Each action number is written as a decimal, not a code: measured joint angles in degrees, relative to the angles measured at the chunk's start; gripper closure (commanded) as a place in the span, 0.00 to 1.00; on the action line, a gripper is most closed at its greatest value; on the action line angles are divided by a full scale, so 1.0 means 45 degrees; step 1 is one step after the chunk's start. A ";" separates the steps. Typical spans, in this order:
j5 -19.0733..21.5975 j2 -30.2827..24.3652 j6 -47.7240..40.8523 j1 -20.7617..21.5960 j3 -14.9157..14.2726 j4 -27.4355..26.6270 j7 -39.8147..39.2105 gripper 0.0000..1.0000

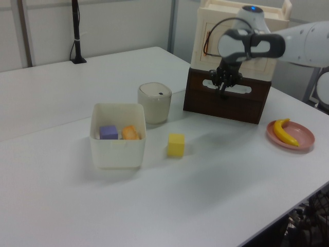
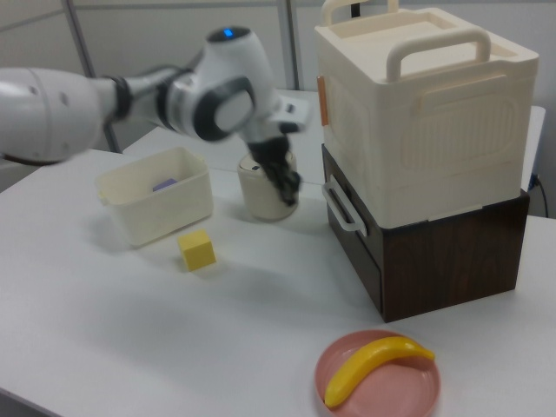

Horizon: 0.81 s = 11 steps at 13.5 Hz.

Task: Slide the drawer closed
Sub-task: 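Push the drawer front with the gripper into the wooden cabinet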

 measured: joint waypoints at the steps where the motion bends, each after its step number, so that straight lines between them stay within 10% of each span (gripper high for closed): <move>1: 0.0000 -0.0389 -0.1061 0.0013 0.0303 0.0006 -0.0413 0.21; 2: 0.0000 -0.0788 -0.2080 0.0029 0.0636 0.0002 -0.0846 0.00; 11: -0.0106 -0.2082 -0.3879 0.0104 0.2069 -0.0292 -0.3210 0.00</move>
